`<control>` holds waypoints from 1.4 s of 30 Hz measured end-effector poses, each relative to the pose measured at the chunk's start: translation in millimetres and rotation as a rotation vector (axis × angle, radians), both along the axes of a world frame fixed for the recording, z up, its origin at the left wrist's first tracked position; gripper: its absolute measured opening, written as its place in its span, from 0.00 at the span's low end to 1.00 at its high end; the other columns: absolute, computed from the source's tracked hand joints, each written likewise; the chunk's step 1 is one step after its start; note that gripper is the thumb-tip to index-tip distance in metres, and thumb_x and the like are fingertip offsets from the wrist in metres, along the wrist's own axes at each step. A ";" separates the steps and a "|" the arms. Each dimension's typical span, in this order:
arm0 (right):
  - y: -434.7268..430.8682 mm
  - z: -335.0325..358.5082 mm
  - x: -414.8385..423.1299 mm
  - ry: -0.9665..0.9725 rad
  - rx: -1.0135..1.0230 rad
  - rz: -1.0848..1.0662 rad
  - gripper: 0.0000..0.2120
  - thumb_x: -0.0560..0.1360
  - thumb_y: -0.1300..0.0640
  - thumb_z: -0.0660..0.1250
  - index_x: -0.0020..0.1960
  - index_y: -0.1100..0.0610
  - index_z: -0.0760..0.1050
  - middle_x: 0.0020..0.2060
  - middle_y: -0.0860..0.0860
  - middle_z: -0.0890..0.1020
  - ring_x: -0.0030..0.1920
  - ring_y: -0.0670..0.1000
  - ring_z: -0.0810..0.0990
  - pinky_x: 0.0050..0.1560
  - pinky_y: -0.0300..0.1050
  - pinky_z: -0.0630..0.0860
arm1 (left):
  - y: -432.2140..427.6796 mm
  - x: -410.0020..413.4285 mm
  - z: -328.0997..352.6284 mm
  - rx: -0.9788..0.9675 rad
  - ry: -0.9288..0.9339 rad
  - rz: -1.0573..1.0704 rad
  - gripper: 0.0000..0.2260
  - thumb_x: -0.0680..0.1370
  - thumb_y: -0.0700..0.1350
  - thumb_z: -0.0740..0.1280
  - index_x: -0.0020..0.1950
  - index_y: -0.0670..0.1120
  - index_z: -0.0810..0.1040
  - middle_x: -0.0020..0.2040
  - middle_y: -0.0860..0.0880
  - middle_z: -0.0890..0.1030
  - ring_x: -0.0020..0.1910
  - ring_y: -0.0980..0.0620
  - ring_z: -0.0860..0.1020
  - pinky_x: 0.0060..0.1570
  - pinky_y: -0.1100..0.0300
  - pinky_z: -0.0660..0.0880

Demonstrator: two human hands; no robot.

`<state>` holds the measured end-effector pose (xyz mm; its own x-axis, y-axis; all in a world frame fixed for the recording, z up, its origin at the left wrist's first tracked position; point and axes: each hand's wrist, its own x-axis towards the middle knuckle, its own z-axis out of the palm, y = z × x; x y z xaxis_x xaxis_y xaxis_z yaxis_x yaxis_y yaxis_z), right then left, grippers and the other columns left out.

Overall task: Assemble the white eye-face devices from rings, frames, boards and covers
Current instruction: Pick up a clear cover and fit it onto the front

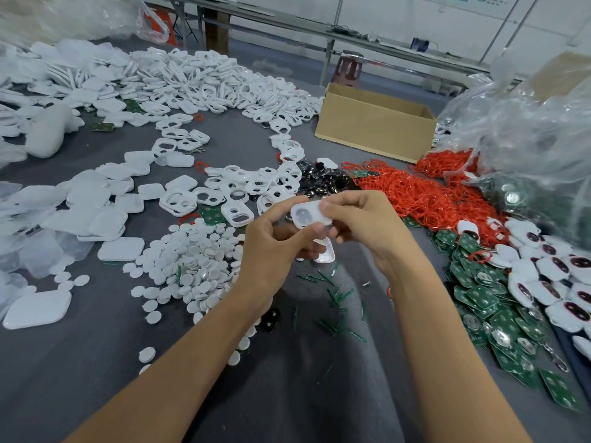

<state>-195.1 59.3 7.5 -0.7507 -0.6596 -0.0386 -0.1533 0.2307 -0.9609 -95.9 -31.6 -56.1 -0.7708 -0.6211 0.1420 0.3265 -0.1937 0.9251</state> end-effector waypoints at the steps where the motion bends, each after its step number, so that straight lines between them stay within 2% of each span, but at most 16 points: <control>1: 0.2 -0.4 -1.2 -0.007 -0.003 -0.007 0.04 0.76 0.66 0.67 0.43 0.62 0.80 0.25 0.51 0.79 0.23 0.44 0.75 0.25 0.35 0.71 | 0.7 0.3 0.0 0.011 -0.005 -0.026 0.18 0.73 0.40 0.73 0.62 0.46 0.78 0.39 0.44 0.85 0.33 0.48 0.83 0.35 0.58 0.81; 4: 1.0 -1.2 -3.5 0.018 0.017 -0.026 0.04 0.75 0.67 0.67 0.42 0.62 0.80 0.26 0.53 0.80 0.24 0.45 0.77 0.26 0.36 0.72 | 2.1 -0.4 1.1 0.060 -0.031 -0.070 0.14 0.77 0.41 0.69 0.62 0.46 0.78 0.41 0.42 0.85 0.33 0.47 0.83 0.34 0.58 0.80; 9: 3.0 -2.2 -7.7 0.033 0.051 0.028 0.02 0.75 0.65 0.68 0.44 0.63 0.79 0.30 0.58 0.80 0.25 0.47 0.78 0.28 0.37 0.76 | -0.1 -0.7 0.2 0.096 -0.074 -0.086 0.12 0.80 0.35 0.63 0.62 0.42 0.78 0.40 0.38 0.84 0.34 0.46 0.83 0.33 0.59 0.79; 14: 6.3 -3.0 -9.1 0.026 0.111 0.147 0.07 0.74 0.68 0.70 0.52 0.66 0.78 0.30 0.55 0.80 0.30 0.48 0.80 0.34 0.38 0.80 | -1.3 -0.6 -1.3 0.055 -0.100 -0.030 0.13 0.79 0.33 0.63 0.61 0.41 0.78 0.36 0.39 0.83 0.32 0.45 0.82 0.34 0.57 0.81; 17: 5.8 -3.9 -9.9 0.061 0.138 0.148 0.08 0.73 0.70 0.69 0.52 0.65 0.78 0.26 0.53 0.80 0.29 0.50 0.81 0.35 0.40 0.81 | -0.3 -1.3 -1.3 0.033 -0.112 -0.022 0.13 0.79 0.33 0.63 0.61 0.42 0.78 0.35 0.40 0.83 0.32 0.45 0.82 0.33 0.57 0.81; 22: 3.9 -6.1 -10.7 0.090 0.152 0.080 0.08 0.71 0.73 0.68 0.47 0.63 0.78 0.26 0.56 0.80 0.29 0.51 0.81 0.35 0.43 0.82 | 1.2 -1.9 -2.0 0.006 -0.135 -0.016 0.10 0.79 0.34 0.64 0.58 0.43 0.79 0.35 0.40 0.83 0.31 0.45 0.82 0.35 0.56 0.82; 27: 5.0 -6.8 -10.4 0.154 0.200 0.122 0.09 0.71 0.70 0.70 0.48 0.60 0.79 0.29 0.59 0.83 0.29 0.54 0.82 0.43 0.53 0.83 | -0.4 -0.9 -4.4 -0.043 -0.154 0.007 0.12 0.78 0.33 0.64 0.54 0.46 0.81 0.32 0.43 0.82 0.28 0.46 0.81 0.30 0.58 0.79; 32: 10.5 -0.2 -9.9 0.176 0.240 0.200 0.10 0.70 0.67 0.73 0.51 0.60 0.82 0.29 0.59 0.83 0.29 0.53 0.82 0.37 0.46 0.82 | 0.0 -1.3 -5.7 -0.049 -0.148 -0.014 0.10 0.78 0.36 0.67 0.56 0.47 0.81 0.33 0.44 0.83 0.30 0.46 0.81 0.31 0.59 0.78; 35: 14.3 4.0 -11.4 0.123 0.213 0.210 0.10 0.70 0.68 0.73 0.50 0.62 0.82 0.28 0.58 0.82 0.27 0.50 0.81 0.31 0.39 0.79 | 0.6 -1.4 -4.6 -0.056 -0.134 -0.074 0.17 0.75 0.39 0.72 0.64 0.49 0.77 0.37 0.45 0.84 0.33 0.49 0.81 0.34 0.60 0.78; 38: 19.3 6.3 -12.9 0.038 0.167 0.243 0.09 0.72 0.70 0.71 0.51 0.63 0.81 0.28 0.58 0.82 0.26 0.47 0.81 0.29 0.35 0.77 | 0.8 -0.6 -3.5 -0.111 -0.104 -0.113 0.22 0.74 0.37 0.73 0.65 0.51 0.77 0.42 0.48 0.86 0.33 0.52 0.81 0.35 0.61 0.78; 42: 24.4 9.5 -15.3 -0.011 0.120 0.265 0.09 0.75 0.63 0.69 0.54 0.63 0.80 0.34 0.61 0.82 0.31 0.50 0.81 0.35 0.38 0.80 | 0.1 0.6 -1.9 -0.112 -0.079 -0.094 0.19 0.74 0.36 0.73 0.61 0.51 0.79 0.40 0.45 0.85 0.33 0.50 0.81 0.36 0.60 0.79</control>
